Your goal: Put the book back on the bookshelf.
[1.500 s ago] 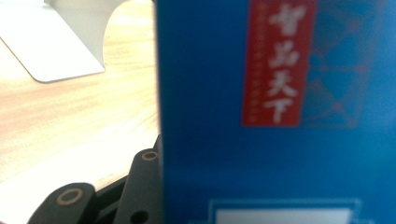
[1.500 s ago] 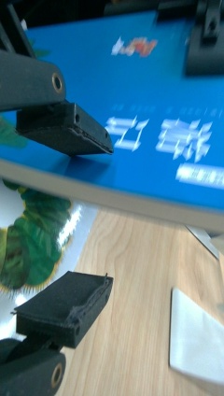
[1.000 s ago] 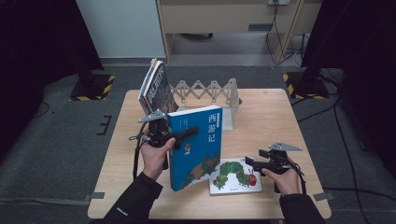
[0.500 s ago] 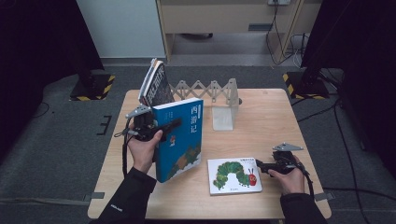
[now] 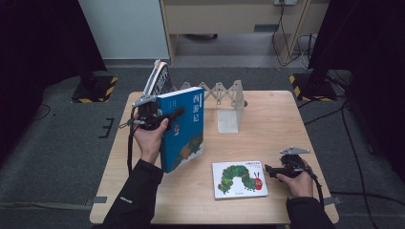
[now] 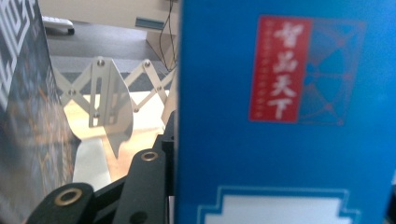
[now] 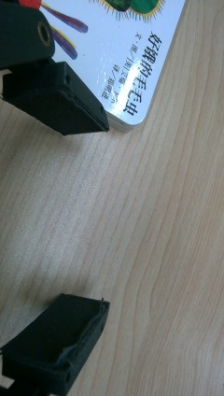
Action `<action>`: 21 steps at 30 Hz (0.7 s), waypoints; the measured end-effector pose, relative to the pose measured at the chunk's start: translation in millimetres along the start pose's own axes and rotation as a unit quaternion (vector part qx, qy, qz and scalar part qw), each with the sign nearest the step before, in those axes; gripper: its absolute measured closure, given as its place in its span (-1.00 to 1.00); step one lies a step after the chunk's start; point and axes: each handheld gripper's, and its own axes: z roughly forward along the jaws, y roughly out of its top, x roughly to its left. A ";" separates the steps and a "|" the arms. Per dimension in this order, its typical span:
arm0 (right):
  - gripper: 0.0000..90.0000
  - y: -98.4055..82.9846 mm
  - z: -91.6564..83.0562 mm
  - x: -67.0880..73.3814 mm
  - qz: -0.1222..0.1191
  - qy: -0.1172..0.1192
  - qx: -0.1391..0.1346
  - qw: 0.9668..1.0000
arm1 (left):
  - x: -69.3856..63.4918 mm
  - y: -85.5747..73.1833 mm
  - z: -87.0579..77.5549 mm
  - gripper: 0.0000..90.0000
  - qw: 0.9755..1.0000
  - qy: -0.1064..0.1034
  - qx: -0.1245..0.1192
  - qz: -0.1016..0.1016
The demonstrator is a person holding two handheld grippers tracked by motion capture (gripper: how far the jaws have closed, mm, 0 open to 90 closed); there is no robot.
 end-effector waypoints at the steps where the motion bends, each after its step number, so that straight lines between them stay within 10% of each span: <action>1: -0.75 -0.2 0.3 0.0 -0.001 -0.002 0.000 1.000 | 0.0 4.0 3.5 0.34 1.000 0.003 -0.004 -0.001; 14: -0.92 -7.9 3.9 -1.9 -0.014 -0.011 -0.027 0.999 | -4.7 32.7 41.9 0.34 0.997 0.060 -0.047 0.023; 21: -0.92 -7.8 4.1 -1.6 -0.013 -0.011 -0.027 0.999 | -5.9 43.4 65.7 0.34 0.998 0.060 -0.029 0.020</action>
